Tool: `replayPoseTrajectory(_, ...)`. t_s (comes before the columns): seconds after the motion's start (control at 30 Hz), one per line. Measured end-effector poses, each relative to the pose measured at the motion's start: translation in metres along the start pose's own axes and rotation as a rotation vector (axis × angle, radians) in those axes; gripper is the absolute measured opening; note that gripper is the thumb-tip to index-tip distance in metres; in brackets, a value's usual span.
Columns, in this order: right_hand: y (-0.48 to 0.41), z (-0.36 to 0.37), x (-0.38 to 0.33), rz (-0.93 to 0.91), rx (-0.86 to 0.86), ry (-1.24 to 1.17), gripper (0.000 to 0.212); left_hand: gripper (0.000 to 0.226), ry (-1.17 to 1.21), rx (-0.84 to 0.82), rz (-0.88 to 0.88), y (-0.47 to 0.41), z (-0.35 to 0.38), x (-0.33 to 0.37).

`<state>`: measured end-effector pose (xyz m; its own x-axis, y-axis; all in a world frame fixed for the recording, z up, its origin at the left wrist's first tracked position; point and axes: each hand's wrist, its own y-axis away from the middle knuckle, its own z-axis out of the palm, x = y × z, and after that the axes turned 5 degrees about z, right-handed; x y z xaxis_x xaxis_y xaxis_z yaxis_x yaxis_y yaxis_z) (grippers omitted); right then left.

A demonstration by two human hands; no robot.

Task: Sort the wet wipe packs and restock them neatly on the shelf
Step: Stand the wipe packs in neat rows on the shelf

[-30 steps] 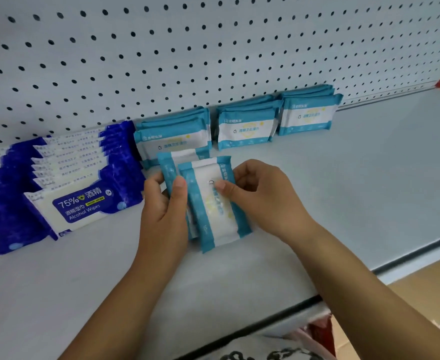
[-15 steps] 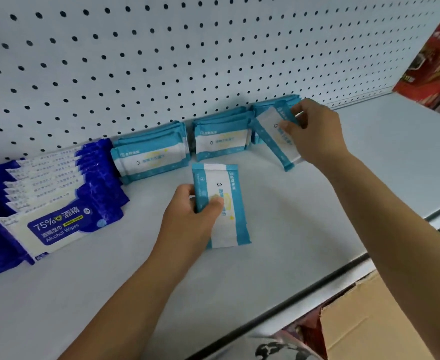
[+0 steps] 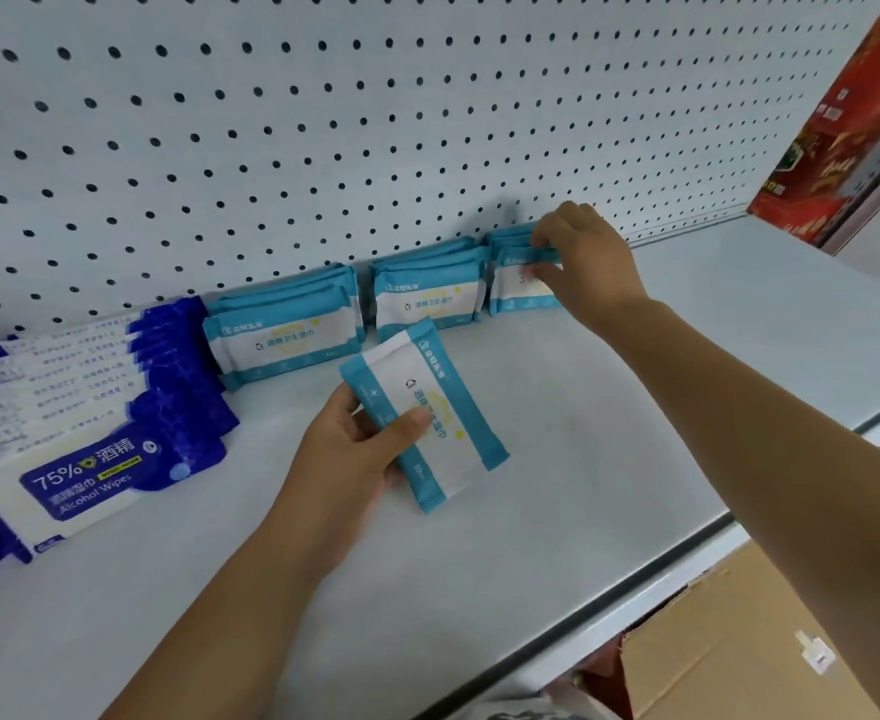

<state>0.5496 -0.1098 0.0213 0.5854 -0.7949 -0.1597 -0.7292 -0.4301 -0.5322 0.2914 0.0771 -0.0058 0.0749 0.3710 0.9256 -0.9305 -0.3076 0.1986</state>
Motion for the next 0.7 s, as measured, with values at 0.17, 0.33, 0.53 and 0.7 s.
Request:
replayPoseTrajectory(0.17,0.026,-0.013,-0.029,0.258,-0.021,-0.197,0.025,0.062,0.041,0.022,0.032,0.000,-0.001,-0.003)
replayPoseTrajectory(0.33,0.078,-0.059,-0.091,0.411,-0.420,-0.657,0.046,0.058,0.035,0.035,0.092,0.004,0.001,-0.006)
replayPoseTrajectory(0.53,0.113,-0.076,-0.103,0.223,-0.646,-0.600,0.031,0.050,-0.127,0.014,0.153,0.007,0.005,-0.006)
replayPoseTrajectory(0.7,0.099,-0.065,-0.069,0.245,-0.486,-0.530,0.015,0.030,-0.575,0.040,0.329,0.012,0.002,-0.007)
